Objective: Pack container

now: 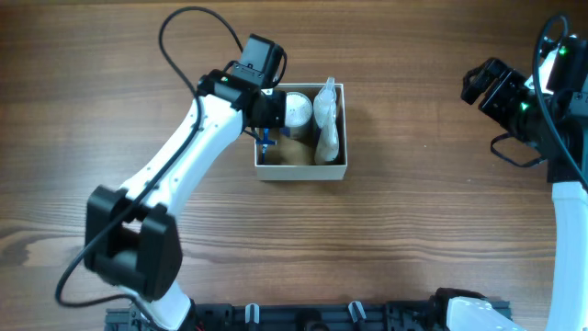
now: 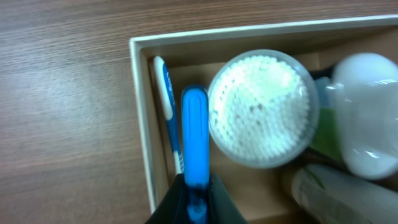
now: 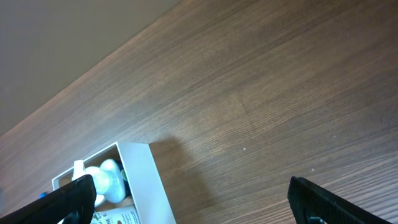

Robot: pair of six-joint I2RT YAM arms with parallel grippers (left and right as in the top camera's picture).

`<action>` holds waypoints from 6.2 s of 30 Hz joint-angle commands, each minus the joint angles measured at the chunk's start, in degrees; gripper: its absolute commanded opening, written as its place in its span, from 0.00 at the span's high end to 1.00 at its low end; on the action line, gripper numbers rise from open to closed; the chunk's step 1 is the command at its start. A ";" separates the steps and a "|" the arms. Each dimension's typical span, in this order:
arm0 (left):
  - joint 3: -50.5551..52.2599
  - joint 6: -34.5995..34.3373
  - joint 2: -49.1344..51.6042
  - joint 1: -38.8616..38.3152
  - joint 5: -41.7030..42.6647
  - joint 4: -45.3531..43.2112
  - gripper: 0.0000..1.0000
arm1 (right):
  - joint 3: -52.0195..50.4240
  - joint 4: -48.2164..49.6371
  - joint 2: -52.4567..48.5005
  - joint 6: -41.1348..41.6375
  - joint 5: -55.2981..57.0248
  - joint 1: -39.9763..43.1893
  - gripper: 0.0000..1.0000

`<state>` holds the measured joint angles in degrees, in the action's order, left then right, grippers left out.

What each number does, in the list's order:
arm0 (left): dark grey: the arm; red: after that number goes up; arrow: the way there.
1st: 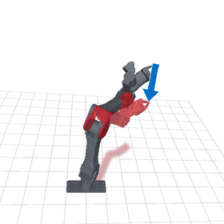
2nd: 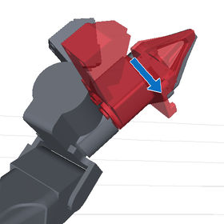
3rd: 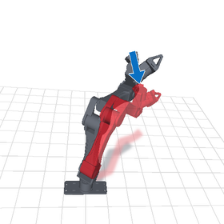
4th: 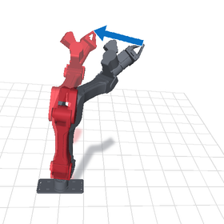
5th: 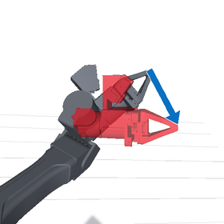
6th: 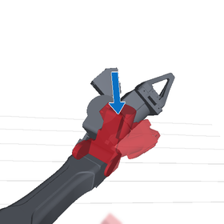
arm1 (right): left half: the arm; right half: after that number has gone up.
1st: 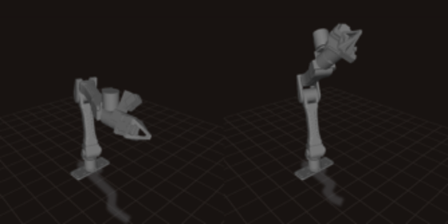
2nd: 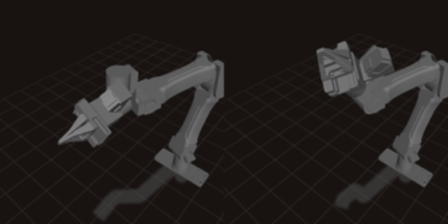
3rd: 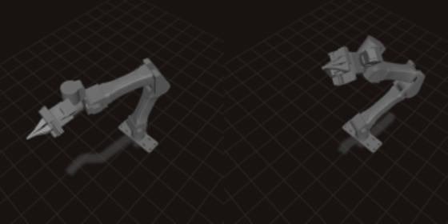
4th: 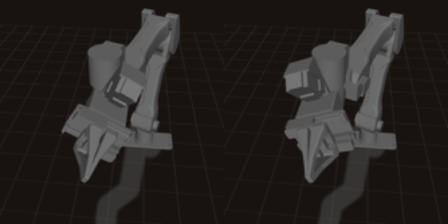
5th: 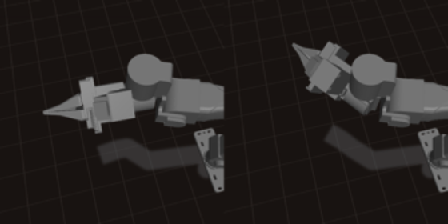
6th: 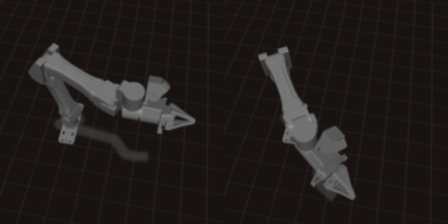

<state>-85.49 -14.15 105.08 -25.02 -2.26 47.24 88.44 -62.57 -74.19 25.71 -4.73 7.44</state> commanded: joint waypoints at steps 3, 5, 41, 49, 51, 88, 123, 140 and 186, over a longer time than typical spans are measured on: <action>0.02 1.77 0.59 0.39 -1.73 0.55 0.46 | 0.37 0.17 -0.72 -0.07 -0.70 0.13 0.00; -0.04 1.77 -0.13 0.39 -1.73 1.16 0.40 | 0.37 0.15 -0.72 -0.07 -0.70 0.13 0.00; 0.26 1.97 -43.39 5.95 -6.69 16.74 0.00 | 0.37 0.15 -0.72 -0.07 -0.70 0.15 0.00; 13.90 1.97 -54.66 16.90 0.37 5.60 0.00 | 0.37 0.17 -0.72 -0.04 -0.72 0.15 0.00; 22.97 1.97 -60.33 20.46 3.23 -0.92 0.00 | 0.37 0.17 -0.72 -0.07 -0.72 0.15 0.00; 77.09 1.79 -104.85 18.47 6.23 -28.72 0.00 | 0.37 0.17 -0.72 -0.07 -0.70 0.13 0.00; 85.13 1.77 -104.91 18.47 5.86 -43.23 0.00 | 0.37 0.17 -0.72 -0.07 -0.70 0.15 0.00; 85.13 1.77 -104.91 18.47 5.86 -43.23 0.00 | 0.37 0.17 -0.72 -0.07 -0.72 0.15 0.00; 85.13 1.77 -104.80 18.47 5.86 -43.21 0.00 | -83.54 64.50 65.90 -19.52 -8.70 0.13 0.00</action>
<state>-0.91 -12.73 0.80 -6.28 4.21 4.19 7.73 0.64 -11.09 7.18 -11.79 7.44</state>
